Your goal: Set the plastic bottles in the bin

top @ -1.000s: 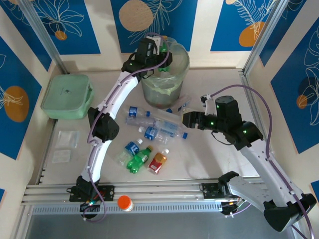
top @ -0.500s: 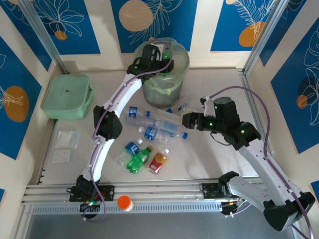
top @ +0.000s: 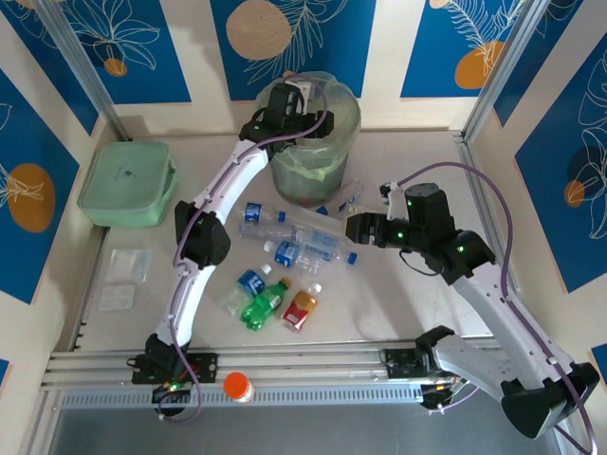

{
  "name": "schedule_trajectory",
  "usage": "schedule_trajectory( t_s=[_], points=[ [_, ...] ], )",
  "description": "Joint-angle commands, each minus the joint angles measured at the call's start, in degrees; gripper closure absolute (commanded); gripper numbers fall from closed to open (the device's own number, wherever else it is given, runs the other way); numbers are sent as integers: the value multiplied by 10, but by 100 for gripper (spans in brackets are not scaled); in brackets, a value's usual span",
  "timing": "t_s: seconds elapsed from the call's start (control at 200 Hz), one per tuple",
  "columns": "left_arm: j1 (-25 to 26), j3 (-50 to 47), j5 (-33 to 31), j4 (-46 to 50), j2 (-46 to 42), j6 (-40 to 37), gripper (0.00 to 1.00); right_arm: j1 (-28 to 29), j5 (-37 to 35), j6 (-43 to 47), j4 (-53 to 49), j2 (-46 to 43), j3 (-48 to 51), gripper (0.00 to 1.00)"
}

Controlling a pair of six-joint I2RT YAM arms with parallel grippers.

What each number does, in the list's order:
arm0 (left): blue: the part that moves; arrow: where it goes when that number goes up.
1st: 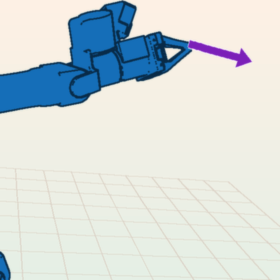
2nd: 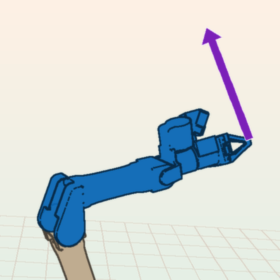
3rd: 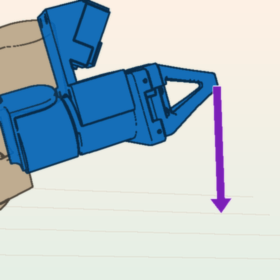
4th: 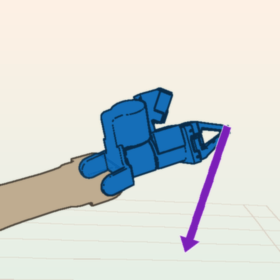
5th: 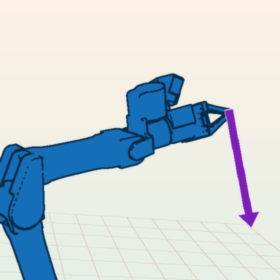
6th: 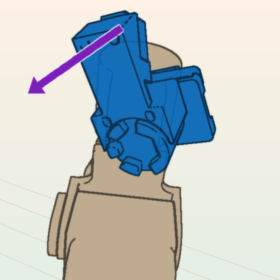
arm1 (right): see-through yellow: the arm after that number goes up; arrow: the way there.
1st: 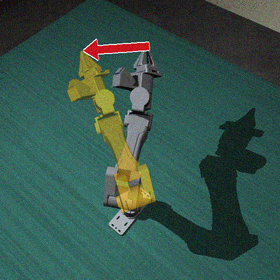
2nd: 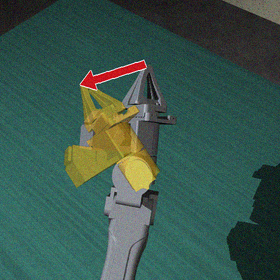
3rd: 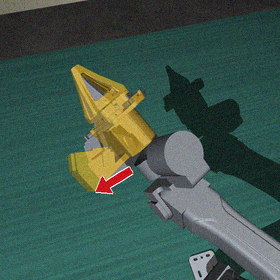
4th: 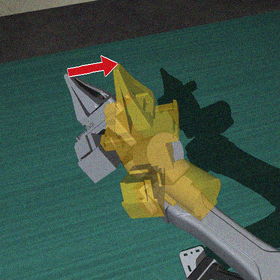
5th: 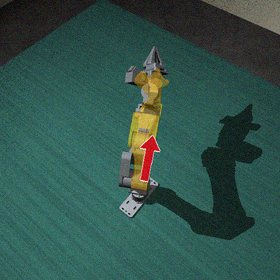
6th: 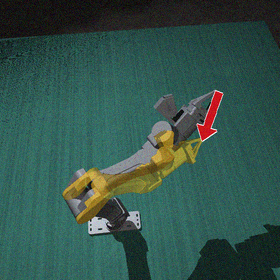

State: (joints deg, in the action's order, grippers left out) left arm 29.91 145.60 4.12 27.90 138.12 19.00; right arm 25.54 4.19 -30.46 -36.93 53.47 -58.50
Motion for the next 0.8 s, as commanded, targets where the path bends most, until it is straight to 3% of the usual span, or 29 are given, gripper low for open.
schedule_trajectory(
  t_s=[0.0, 0.425, 0.795],
  points=[
    [4, -7, 12, -7, -71, -11, 17, 5, -8, 8, -6, -2, -26, 27],
    [11, -96, 33, 14, -244, -24, 17, 45, -29, 13, -31, -14, -54, 27],
    [12, -452, -4, 37, -539, -30, 19, 96, -42, -2, -50, -9, -54, 27]
  ],
)
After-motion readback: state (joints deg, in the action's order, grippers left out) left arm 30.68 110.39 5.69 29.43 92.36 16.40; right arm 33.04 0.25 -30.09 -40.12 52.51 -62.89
